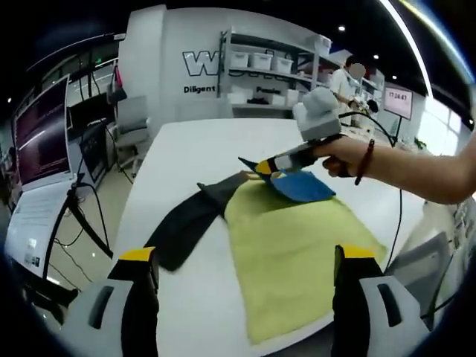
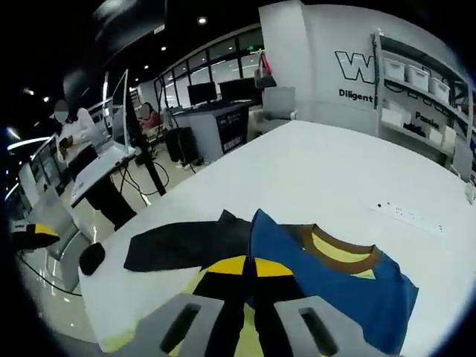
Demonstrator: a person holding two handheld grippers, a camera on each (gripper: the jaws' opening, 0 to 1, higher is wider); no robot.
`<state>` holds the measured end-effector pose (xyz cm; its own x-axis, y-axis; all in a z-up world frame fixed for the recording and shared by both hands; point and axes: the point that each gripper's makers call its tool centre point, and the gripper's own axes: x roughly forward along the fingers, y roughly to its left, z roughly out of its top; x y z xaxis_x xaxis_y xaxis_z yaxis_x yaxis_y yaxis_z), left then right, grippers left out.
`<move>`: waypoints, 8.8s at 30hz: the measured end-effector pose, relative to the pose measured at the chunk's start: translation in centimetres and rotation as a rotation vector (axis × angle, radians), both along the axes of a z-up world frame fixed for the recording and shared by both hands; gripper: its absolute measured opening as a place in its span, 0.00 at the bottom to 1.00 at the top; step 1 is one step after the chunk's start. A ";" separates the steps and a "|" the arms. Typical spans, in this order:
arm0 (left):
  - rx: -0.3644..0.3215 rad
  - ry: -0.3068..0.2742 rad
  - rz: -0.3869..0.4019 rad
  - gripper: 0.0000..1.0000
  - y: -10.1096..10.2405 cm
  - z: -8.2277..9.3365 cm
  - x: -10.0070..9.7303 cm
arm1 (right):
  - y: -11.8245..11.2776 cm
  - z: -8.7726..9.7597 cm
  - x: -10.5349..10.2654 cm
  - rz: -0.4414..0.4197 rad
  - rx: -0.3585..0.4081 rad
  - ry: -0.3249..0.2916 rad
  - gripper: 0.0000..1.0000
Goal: Fold the garment on the visible template until the final outline fits inside the template.
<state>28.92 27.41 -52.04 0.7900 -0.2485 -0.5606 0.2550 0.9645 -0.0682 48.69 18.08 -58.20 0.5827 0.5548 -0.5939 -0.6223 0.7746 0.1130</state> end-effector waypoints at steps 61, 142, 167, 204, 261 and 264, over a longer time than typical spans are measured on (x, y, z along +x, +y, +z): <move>-0.004 -0.026 0.016 0.98 0.5 0.5 -0.3 | -9.9 -1.9 2.4 -0.075 0.086 0.058 0.25; 0.002 0.002 -0.009 0.91 0.4 -0.3 0.0 | -27.3 -9.4 3.5 -0.195 -0.229 0.066 0.00; 0.004 -0.001 -0.003 0.90 0.6 -0.2 -0.3 | -26.0 -9.4 0.6 -0.356 -0.150 0.160 0.14; 0.014 0.005 0.013 0.88 1.4 -0.1 -0.8 | -26.9 -8.8 5.0 -0.405 0.007 0.144 0.00; 0.010 0.035 -0.003 0.89 0.7 -0.9 -0.7 | -34.5 -9.2 -0.4 -0.484 -0.158 0.179 0.00; 0.011 0.037 -0.005 0.90 0.6 -1.0 -0.5 | -35.4 -9.1 -0.5 -0.488 -0.175 0.180 0.00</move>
